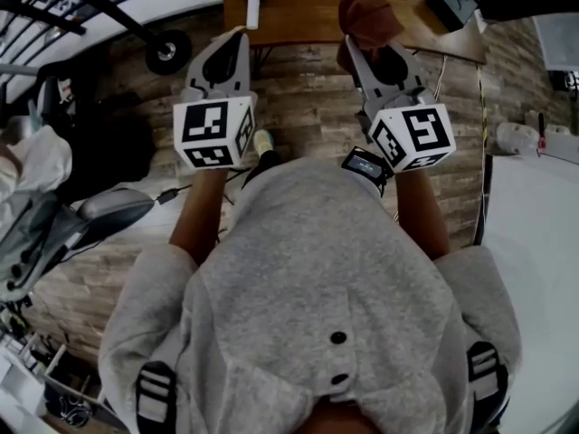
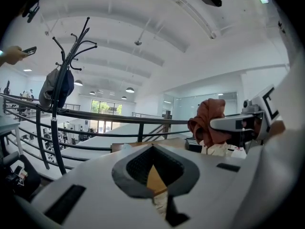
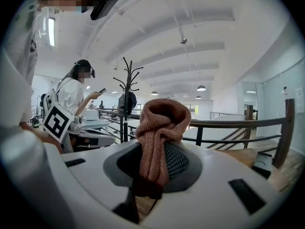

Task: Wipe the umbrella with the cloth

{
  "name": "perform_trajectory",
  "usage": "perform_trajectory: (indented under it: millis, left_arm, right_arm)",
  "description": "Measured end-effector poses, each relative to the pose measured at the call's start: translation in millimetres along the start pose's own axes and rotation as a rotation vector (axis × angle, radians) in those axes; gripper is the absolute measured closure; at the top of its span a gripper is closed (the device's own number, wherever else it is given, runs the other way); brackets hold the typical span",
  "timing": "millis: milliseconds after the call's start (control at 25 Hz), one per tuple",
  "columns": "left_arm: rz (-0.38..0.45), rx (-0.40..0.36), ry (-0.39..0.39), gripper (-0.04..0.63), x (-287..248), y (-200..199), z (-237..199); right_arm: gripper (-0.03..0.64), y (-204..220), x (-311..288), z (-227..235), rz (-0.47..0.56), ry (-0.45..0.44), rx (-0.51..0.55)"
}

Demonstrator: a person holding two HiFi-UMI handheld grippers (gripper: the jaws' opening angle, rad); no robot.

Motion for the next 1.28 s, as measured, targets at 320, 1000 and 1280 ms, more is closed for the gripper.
perform_trajectory:
  millis: [320, 1000, 1280]
  left_arm:
    - [-0.033, 0.002, 0.002, 0.583, -21.3, -11.9, -44.5]
    - [-0.051, 0.015, 0.007, 0.581, -61.2, -27.0, -71.2]
    - [-0.083, 0.044, -0.049, 0.583, -96.7, -23.5, -86.5]
  right_arm:
    - [0.522, -7.2, -56.0, 4.3, 0.009, 0.020, -0.010]
    - [0.522, -7.1, -107.2, 35.3, 0.048, 0.002, -0.005]
    - [0.522, 0.6, -155.8, 64.8, 0.053, -0.068, -0.006]
Point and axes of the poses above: the fingertips, and each gripper's own axes: x backward along the fingers, z to its right, y out of its underside, the point moved 10 cm from there along x, backward along the fingers, and after that the axes turned 10 degrees about x, right-handed, at the moved point
